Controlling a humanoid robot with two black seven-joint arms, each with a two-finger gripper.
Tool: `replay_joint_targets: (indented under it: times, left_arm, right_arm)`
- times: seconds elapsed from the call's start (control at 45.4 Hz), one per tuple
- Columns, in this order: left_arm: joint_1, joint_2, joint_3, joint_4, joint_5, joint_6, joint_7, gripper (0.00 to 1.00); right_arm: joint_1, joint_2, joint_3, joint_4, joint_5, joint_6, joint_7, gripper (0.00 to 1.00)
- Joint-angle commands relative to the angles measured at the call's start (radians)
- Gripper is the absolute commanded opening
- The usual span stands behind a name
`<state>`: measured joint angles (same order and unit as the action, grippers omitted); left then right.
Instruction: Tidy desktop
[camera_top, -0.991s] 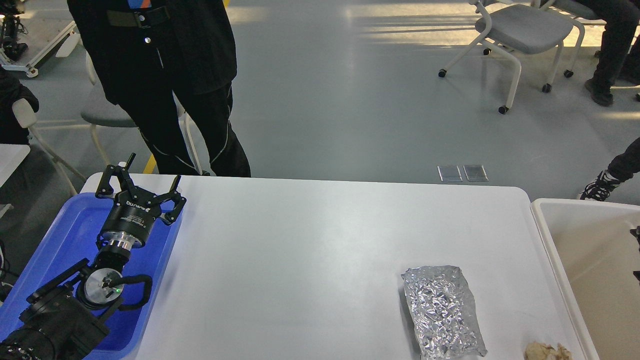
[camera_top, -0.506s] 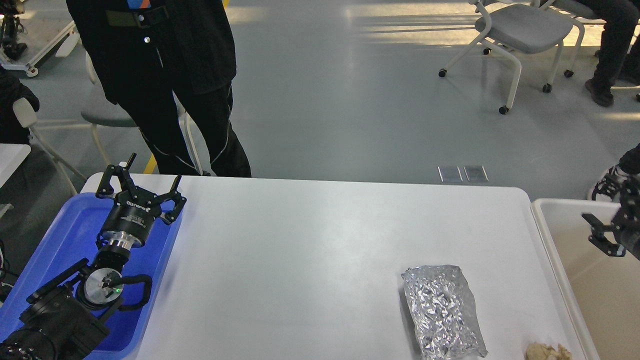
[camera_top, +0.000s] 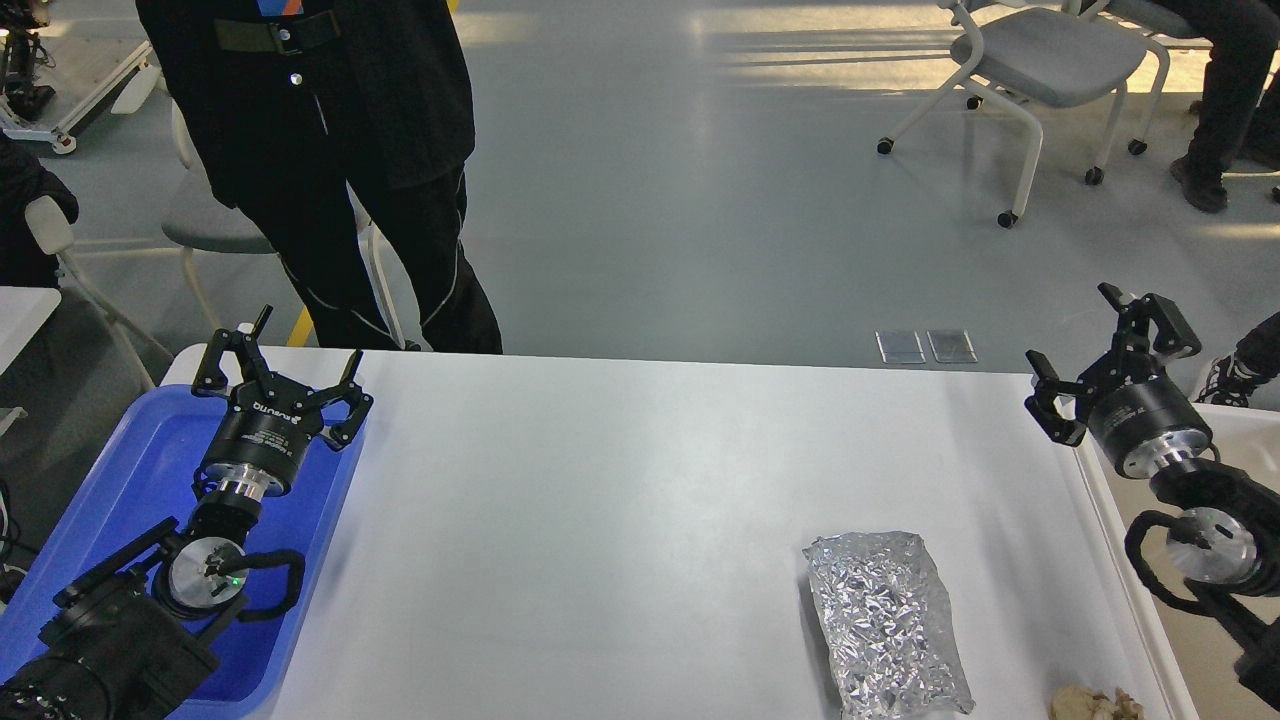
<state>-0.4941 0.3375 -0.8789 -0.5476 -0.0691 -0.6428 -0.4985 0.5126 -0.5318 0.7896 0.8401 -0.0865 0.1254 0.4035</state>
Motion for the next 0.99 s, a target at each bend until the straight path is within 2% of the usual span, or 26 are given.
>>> replay_joint_targets:
  times: [0.0, 0.066, 0.154, 0.22, 0.484, 0.969]
  left_arm:
    - [0.000, 0.000, 0.000, 0.000, 0.000, 0.000, 0.000, 1.00]
    - [0.000, 0.000, 0.000, 0.000, 0.000, 0.000, 0.000, 1.00]
    - [0.000, 0.000, 0.000, 0.000, 0.000, 0.000, 0.000, 1.00]
    - [0.000, 0.000, 0.000, 0.000, 0.000, 0.000, 0.000, 1.00]
    - [-0.001, 0.000, 0.000, 0.000, 0.000, 0.002, 0.000, 1.00]
    - [0.000, 0.000, 0.000, 0.000, 0.000, 0.002, 0.000, 1.00]
  right_arm:
    - [-0.012, 0.163, 0.091, 0.014, -0.001, -0.101, 0.037, 1.00]
    - [-0.020, 0.191, 0.112, 0.019, -0.001, -0.131, 0.116, 1.00]
    - [-0.014, 0.199, 0.096, 0.017, -0.002, -0.165, 0.259, 1.00]
    - [-0.003, 0.200, 0.085, 0.014, -0.003, -0.167, 0.314, 1.00]
    - [-0.022, 0.200, -0.056, 0.013, -0.013, -0.148, 0.321, 1.00]
    - [-0.032, 0.246, -0.059, 0.001, -0.013, -0.142, 0.322, 1.00]
